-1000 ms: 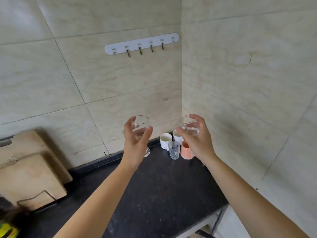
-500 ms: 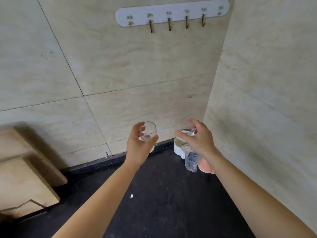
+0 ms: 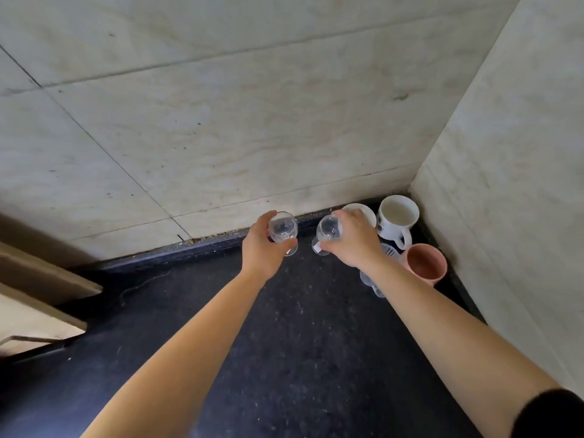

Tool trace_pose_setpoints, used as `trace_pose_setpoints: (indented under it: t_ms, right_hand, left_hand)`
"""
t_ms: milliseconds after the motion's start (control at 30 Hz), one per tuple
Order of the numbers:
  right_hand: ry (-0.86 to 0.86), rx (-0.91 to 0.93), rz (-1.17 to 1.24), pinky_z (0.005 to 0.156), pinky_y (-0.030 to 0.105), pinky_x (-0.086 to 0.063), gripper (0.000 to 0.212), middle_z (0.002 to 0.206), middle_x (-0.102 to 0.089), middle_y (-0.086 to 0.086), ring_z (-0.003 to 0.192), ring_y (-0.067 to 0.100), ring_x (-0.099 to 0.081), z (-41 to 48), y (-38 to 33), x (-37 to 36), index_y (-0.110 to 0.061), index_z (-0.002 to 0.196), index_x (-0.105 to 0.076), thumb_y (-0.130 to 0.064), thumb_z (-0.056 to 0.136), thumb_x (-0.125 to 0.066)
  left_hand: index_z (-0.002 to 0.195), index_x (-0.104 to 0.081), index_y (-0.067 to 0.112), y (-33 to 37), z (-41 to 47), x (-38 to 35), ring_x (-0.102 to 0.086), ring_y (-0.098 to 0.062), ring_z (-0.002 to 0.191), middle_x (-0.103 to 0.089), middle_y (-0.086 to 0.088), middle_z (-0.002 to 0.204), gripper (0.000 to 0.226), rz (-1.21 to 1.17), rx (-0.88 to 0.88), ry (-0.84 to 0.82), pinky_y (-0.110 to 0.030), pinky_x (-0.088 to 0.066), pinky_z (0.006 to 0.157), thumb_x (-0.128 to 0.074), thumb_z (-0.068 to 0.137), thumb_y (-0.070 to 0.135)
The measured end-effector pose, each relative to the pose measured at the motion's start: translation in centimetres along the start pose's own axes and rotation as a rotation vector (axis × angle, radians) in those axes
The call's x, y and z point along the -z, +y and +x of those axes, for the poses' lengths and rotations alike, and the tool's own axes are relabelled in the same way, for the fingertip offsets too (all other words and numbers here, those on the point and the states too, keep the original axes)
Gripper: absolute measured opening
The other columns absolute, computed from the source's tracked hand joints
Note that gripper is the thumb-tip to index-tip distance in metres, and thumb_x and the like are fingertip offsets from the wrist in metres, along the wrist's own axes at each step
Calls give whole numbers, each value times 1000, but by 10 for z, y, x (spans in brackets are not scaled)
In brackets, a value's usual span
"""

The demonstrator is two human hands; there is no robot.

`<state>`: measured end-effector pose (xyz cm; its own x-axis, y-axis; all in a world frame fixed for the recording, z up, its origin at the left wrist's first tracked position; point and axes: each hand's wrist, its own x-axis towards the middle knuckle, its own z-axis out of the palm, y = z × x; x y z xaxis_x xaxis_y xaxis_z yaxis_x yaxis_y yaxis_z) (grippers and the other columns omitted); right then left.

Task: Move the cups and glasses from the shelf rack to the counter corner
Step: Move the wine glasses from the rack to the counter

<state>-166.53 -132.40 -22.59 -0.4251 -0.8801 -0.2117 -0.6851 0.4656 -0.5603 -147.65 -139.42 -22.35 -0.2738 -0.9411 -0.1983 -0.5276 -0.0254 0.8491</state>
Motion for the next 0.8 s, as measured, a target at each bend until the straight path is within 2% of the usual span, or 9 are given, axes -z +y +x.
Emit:
trace_pose_setpoints:
  t_ms: [100, 233, 300, 467, 567, 667, 733, 800]
  right_hand:
    - [-60, 47, -50, 93, 37, -44, 73, 136, -50, 10, 123, 29, -52, 15, 5, -12, -13, 143, -47, -28, 81, -82]
    - [-68, 96, -135, 91, 39, -45, 62, 134, -52, 13, 119, 32, -54, 25, 7, -18, -10, 138, -49, -22, 85, -78]
    - [-70, 98, -142, 92, 40, -45, 62, 136, -51, 14, 121, 32, -54, 28, 7, -19, -10, 141, -47, -21, 87, -76]
    - [-53, 103, -149, 90, 42, -47, 65, 137, -51, 13, 124, 32, -53, 32, 8, -20, -12, 144, -43, -24, 89, -74]
    - [-50, 113, -156, 93, 42, -47, 73, 142, -49, 13, 127, 32, -52, 28, 10, -20, -12, 151, -36, -26, 90, -73]
    - [-84, 118, -174, 97, 44, -47, 83, 146, -47, 16, 129, 35, -52, 23, 11, -16, -12, 157, -26, -25, 90, -73]
    - [-103, 110, -184, 96, 42, -48, 85, 149, -45, 15, 130, 35, -52, 19, 8, -8, -13, 159, -22, -22, 91, -72]
    - [-105, 116, -190, 95, 41, -48, 82, 150, -45, 13, 132, 33, -51, 14, 5, 4, -15, 158, -22, -18, 91, -69]
  left_hand:
    - [142, -48, 25, -10, 12, -16, -61, -19, 113, -64, 1, 128, 72, 23, 34, -16, -33, -52, 89, -82, 79, 22]
    - [128, -55, 29, -20, 20, -31, -62, -19, 107, -65, 5, 118, 58, 59, 42, -27, -24, -47, 76, -81, 77, 19]
    - [125, -56, 31, -24, 23, -37, -63, -18, 106, -65, 7, 116, 56, 71, 46, -37, -28, -49, 80, -81, 76, 18]
    - [133, -54, 27, -30, 26, -47, -63, -18, 110, -67, 3, 121, 64, 84, 61, -57, -38, -54, 93, -82, 76, 20]
    - [138, -51, 28, -32, 27, -50, -62, -18, 114, -66, 5, 124, 68, 76, 63, -60, -39, -53, 97, -81, 77, 21]
    - [141, -46, 31, -32, 28, -47, -62, -16, 111, -63, 9, 118, 70, 76, 63, -86, -37, -54, 95, -79, 80, 18]
    - [148, -38, 28, -29, 28, -42, -61, -16, 108, -63, 3, 128, 77, 104, 69, -126, -33, -52, 92, -79, 83, 18]
    - [155, -27, 24, -22, 24, -32, -56, -22, 123, -53, -3, 146, 87, 143, 92, -147, -32, -47, 93, -79, 84, 24]
